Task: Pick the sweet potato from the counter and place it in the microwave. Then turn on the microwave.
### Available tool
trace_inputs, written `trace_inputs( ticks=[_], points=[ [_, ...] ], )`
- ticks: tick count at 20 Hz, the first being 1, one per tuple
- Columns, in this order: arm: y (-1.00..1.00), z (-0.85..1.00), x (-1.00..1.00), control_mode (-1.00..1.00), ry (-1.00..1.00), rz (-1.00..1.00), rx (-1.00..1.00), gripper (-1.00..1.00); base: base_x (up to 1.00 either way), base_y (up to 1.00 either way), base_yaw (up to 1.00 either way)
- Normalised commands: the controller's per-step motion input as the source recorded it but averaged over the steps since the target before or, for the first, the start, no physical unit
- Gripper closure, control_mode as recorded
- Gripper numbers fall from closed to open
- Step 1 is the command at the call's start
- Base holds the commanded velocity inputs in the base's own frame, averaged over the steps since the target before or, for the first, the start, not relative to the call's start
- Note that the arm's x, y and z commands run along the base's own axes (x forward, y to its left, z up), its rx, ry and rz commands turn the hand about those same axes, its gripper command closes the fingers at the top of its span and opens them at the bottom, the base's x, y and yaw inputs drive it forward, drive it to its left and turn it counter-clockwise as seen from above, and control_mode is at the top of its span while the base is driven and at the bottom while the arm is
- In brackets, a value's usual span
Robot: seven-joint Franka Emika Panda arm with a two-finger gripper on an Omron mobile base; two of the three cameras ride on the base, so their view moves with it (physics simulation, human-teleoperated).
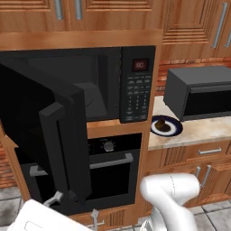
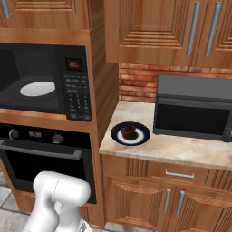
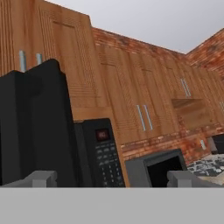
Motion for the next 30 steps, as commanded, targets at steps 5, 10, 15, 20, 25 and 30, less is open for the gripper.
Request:
trace_inputs(
  ticks=[5, 10, 15, 20, 25, 30],
  points=[
    [-0.32, 0.05, 0.00, -1.00, 0.00, 0.14, 0.00, -1.00, 0.00, 0.00, 0.00],
    [-0.30, 0.16, -0.02, -1.00, 0.00, 0.10, 0.00, -1.00, 0.00, 0.00, 0.00],
    [-0.28, 0.19, 0.00, -1.00, 0.00, 0.08, 0.00, -1.00, 0.00, 0.00, 0.00],
    [-0.27, 0.15, -0.02, -1.00, 0.00, 0.07, 0.00, -1.00, 0.00, 0.00, 0.00],
    [-0.27, 0.08, 0.00, -1.00, 0.00, 0.08, 0.00, -1.00, 0.00, 0.00, 0.00],
    [-0.27, 0.07, 0.00, -1.00, 0.00, 0.07, 0.00, -1.00, 0.00, 0.00, 0.00]
  ],
)
